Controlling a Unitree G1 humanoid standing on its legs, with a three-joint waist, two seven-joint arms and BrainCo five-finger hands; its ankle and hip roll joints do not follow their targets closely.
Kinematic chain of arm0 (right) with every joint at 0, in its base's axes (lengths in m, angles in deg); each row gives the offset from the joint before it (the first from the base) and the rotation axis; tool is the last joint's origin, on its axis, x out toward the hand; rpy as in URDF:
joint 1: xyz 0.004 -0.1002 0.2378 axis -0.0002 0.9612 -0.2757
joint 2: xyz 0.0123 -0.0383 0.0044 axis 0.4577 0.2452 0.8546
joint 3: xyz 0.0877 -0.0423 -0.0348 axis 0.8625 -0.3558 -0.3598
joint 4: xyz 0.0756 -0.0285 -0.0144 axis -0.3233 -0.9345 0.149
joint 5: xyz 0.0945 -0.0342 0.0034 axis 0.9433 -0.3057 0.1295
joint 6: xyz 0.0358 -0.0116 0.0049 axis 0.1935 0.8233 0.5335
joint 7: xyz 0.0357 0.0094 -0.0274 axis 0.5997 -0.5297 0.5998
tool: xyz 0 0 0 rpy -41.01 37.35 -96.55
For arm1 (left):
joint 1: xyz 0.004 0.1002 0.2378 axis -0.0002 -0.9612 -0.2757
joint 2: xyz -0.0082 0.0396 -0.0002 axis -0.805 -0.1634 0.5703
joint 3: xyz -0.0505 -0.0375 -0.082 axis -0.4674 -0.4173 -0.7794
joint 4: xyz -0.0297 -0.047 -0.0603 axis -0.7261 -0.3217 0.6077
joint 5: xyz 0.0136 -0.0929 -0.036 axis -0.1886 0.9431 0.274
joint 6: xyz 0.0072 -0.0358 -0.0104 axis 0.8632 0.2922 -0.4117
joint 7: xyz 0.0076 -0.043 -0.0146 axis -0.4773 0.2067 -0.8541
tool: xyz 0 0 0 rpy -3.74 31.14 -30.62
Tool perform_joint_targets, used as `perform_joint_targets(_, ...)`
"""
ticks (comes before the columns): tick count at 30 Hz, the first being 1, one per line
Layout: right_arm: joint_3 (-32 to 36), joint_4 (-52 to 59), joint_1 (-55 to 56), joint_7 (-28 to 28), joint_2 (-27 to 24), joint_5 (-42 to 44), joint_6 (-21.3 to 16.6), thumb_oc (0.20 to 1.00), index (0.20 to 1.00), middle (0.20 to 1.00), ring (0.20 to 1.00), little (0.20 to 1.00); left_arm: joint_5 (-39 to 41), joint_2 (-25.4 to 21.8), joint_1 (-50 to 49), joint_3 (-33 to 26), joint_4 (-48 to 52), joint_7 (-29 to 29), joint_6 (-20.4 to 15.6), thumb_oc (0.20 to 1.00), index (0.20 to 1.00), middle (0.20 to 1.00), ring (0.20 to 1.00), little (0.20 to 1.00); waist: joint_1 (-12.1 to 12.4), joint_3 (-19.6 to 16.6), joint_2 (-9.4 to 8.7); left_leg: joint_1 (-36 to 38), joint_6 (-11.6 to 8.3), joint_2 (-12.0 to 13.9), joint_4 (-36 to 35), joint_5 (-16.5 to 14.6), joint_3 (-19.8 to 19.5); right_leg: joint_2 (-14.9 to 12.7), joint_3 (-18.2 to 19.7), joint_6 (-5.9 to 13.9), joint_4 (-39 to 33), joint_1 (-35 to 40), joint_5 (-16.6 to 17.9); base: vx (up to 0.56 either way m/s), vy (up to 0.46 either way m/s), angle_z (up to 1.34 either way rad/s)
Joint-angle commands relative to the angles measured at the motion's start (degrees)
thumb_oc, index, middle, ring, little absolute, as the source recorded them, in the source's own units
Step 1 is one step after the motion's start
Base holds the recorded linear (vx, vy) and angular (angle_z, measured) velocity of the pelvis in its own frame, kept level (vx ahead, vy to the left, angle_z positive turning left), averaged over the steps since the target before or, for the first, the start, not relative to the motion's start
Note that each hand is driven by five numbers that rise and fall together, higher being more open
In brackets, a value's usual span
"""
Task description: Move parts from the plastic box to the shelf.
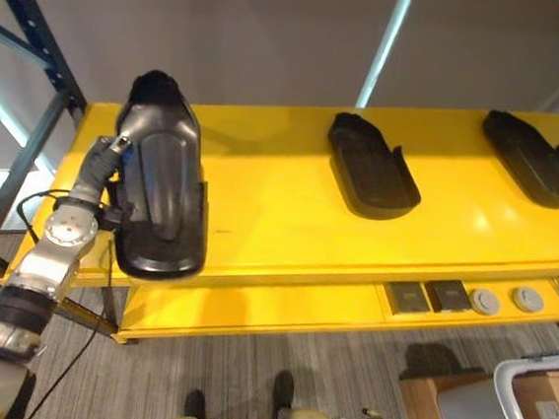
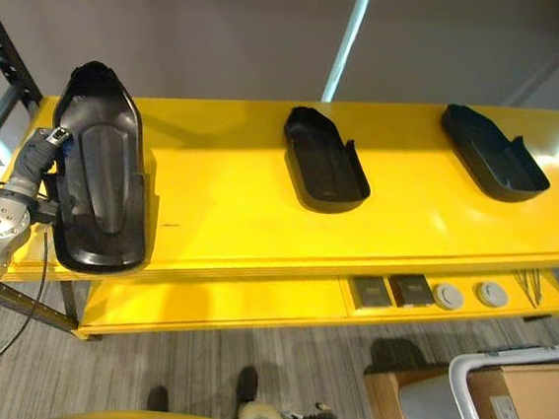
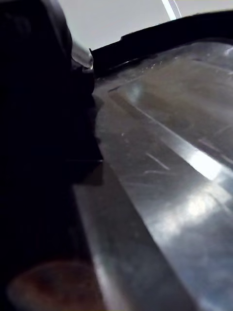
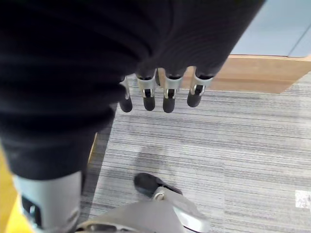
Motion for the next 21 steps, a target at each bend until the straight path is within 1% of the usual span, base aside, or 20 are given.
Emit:
perform_joint_targets(1,-2.6,0.5,-2.8,1.4,1.2,1.8,-0.2,1.0,1.0,1.0,1.0,1.0,0.8,-5.8,9.7,-0.5,-0.7,0.2,-1.1,0.2,0.2,0.2,0.2,0.2,-0.3,4.2,-0.41,1.9,-1.44,3.7,0.0,-4.0,-1.2,-2.7,0.7,5.62,0.2,5.2,-8.9,-0.03,-0.007,-0.12)
perform_joint_targets(6,-2.7,0.0,-4.1,1.2,1.0,2.6,0.1,1.0,1.0,1.0,1.0,1.0,0.0,-6.4,14.0,2.5,-5.7,0.6,0.4,0.2,0.2,0.2,0.2,0.2,-0.6,5.3,-0.52,0.2,-1.37,3.6,0.0,-3.4,-1.3,-2.7,1.3,5.6,0.2,3.5,-8.5,-0.04,-0.005,-0.05)
perform_joint_targets(10,-2.8,-0.3,-5.3,0.7,1.3,3.3,0.2,1.0,1.0,1.0,1.0,1.0,-0.7,-4.8,15.6,3.4,-9.1,-0.2,1.1,0.2,0.2,0.2,0.2,0.2,-0.7,6.2,-0.82,-1.2,-1.37,3.7,0.0,-2.9,-1.1,-2.6,1.7,5.52,0.2,1.9,-8.1,-0.05,-0.005,-0.03)
perform_joint_targets(12,-3.3,-0.3,-6.0,0.5,1.5,3.6,0.2,1.0,1.0,1.0,1.0,1.0,-1.1,-3.2,17.7,4.0,-12.8,-1.4,1.9,0.2,0.2,0.2,0.2,0.2,-0.9,6.7,-0.99,-2.2,-1.27,3.7,0.0,-2.5,-1.2,-2.5,1.9,5.42,0.2,0.7,-7.7,-0.04,-0.011,-0.04)
perform_joint_targets(18,-3.9,-0.1,-7.2,0.2,1.7,4.1,0.2,1.0,1.0,1.0,1.0,1.0,-1.7,-1.6,22.1,5.5,-17.6,-2.7,2.3,0.2,0.2,0.2,0.2,0.2,-1.3,7.6,-1.19,-4.2,-1.33,3.8,0.0,-1.8,-1.4,-2.4,2.2,5.36,0.2,-1.3,-7.2,-0.03,-0.012,0.01)
perform_joint_targets(19,-4.1,-0.2,-7.6,0.0,1.8,4.6,0.1,1.0,1.0,1.0,1.0,1.0,-3.0,-1.0,24.3,6.5,-20.8,-3.2,2.5,0.2,0.2,0.2,0.2,0.2,-1.5,7.9,-1.24,-4.9,-1.41,3.9,0.0,-1.5,-1.5,-2.4,2.2,5.33,0.2,-2.1,-6.9,0.0,0.0,0.0)
perform_joint_targets(21,-3.9,-0.3,-7.9,-0.3,2.0,5.5,0.0,1.0,1.0,1.0,1.0,1.0,-3.5,-0.2,26.2,7.3,-24.1,-4.1,2.9,0.2,0.2,0.2,0.2,0.2,-1.8,8.2,-1.15,-5.3,-1.46,4.0,0.0,-1.2,-1.5,-2.4,2.2,5.29,0.2,-2.4,-6.9,0.0,0.0,0.0)
